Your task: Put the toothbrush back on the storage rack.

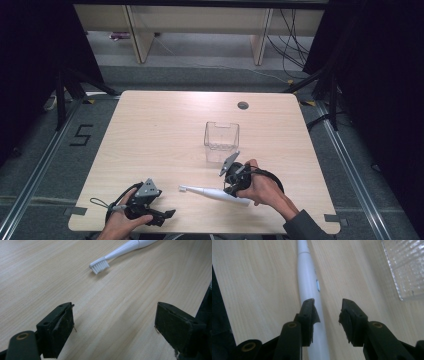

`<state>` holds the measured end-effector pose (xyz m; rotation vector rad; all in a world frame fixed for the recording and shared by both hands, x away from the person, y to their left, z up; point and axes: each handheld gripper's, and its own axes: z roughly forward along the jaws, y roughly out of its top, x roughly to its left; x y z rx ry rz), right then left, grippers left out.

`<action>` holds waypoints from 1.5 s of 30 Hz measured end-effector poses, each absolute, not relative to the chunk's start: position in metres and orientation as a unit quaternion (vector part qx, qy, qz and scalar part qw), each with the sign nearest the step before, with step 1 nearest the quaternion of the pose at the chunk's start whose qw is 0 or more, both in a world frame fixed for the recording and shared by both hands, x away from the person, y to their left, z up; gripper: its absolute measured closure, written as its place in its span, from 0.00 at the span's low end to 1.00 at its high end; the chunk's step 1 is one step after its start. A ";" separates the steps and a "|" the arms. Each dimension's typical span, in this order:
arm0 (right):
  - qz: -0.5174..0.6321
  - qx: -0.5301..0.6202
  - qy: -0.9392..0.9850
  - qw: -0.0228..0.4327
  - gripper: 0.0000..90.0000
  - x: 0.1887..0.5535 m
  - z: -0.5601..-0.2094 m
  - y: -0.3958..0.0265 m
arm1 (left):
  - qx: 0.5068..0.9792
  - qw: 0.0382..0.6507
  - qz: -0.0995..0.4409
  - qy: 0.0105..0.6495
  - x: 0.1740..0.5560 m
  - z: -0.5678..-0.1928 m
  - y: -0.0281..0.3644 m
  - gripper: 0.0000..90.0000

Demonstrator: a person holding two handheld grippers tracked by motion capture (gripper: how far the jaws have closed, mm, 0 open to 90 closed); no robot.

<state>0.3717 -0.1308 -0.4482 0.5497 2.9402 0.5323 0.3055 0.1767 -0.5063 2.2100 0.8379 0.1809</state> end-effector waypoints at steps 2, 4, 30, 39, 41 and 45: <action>0.171 0.176 0.968 0.048 0.69 0.372 -0.448 -0.125 | 0.863 0.376 0.070 0.329 0.305 -0.506 0.176 0.17; 0.165 0.173 0.970 0.046 0.67 0.372 -0.449 -0.119 | 0.860 0.381 0.069 0.333 0.305 -0.507 0.175 0.17; 0.086 0.158 0.984 0.011 0.60 0.383 -0.472 -0.084 | 0.860 0.383 0.069 0.330 0.304 -0.506 0.176 0.17; 0.074 0.152 0.986 0.004 0.60 0.388 -0.473 -0.080 | 0.864 0.376 0.073 0.327 0.305 -0.506 0.177 0.17; 0.068 0.165 0.984 0.000 0.61 0.386 -0.473 -0.079 | 0.864 0.377 0.073 0.326 0.305 -0.506 0.177 0.17; 0.069 0.137 0.988 -0.004 0.62 0.391 -0.476 -0.078 | 0.865 0.375 0.073 0.325 0.305 -0.506 0.177 0.17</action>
